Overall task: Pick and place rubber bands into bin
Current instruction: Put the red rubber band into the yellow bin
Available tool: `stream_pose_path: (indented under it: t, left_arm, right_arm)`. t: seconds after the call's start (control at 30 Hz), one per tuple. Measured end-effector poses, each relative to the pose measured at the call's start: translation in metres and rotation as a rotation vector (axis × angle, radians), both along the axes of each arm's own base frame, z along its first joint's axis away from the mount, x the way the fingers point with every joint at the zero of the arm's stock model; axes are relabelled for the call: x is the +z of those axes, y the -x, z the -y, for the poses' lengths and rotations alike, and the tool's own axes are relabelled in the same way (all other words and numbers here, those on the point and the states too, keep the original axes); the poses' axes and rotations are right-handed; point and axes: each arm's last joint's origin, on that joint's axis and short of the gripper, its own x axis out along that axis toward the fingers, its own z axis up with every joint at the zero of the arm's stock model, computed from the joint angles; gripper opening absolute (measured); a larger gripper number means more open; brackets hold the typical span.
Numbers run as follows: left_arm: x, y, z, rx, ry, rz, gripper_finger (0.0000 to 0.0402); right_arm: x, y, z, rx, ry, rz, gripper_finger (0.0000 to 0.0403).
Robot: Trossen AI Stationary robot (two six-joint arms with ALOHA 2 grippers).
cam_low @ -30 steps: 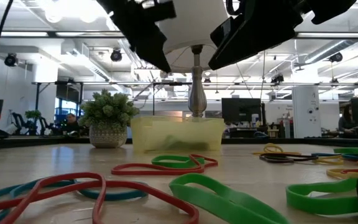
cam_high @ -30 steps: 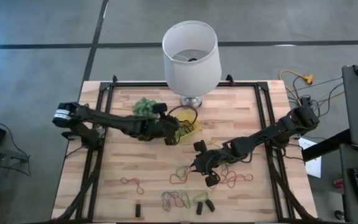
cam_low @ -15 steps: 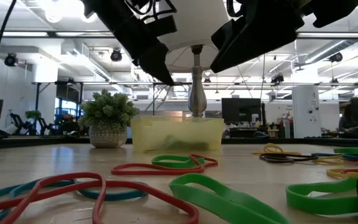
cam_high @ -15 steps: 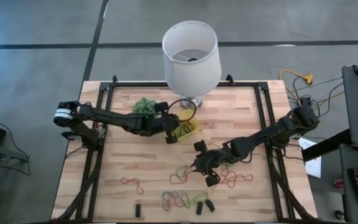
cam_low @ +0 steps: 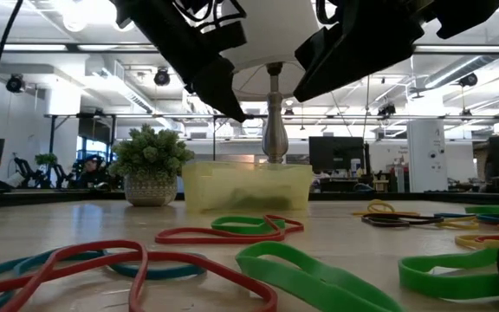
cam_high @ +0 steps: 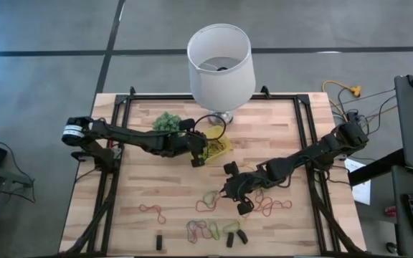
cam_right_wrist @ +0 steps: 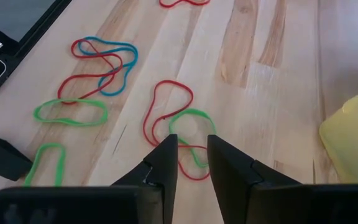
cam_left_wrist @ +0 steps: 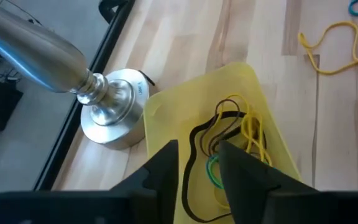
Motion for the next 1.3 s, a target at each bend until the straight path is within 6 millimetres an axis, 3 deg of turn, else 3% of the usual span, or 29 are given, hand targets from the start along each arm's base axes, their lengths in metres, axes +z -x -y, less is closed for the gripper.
stream_pose_path:
  t: [0.13, 0.27, 0.67, 0.83, 1.03, 1.3]
  left_arm:
    - [-0.001, 0.003, 0.008, -0.007, 0.030, -0.015, 0.0117]
    - [0.001, 0.009, 0.029, -0.054, 0.051, -0.035, 0.0118]
    - [-0.008, 0.043, 0.121, -0.163, 0.050, -0.036, 0.0118]
    - [-0.017, 0.063, 0.149, -0.159, 0.011, -0.002, 0.0118]
    - [-0.016, 0.074, 0.166, -0.176, -0.026, 0.034, 0.0118]
    - [-0.013, 0.076, 0.166, -0.171, -0.034, 0.046, 0.0118]
  right_arm:
    - [-0.005, 0.003, 0.001, -0.014, -0.009, -0.018, 0.0079]
    - [-0.015, 0.004, 0.001, -0.015, -0.012, -0.010, 0.0073]
    - [-0.053, -0.015, -0.001, 0.030, 0.059, -0.019, 0.0074]
    - [-0.070, -0.022, 0.004, 0.015, 0.082, -0.046, 0.0066]
    - [-0.078, -0.029, 0.014, -0.045, 0.091, -0.066, 0.0064]
    - [-0.084, -0.028, 0.023, -0.115, 0.044, -0.104, 0.0065]
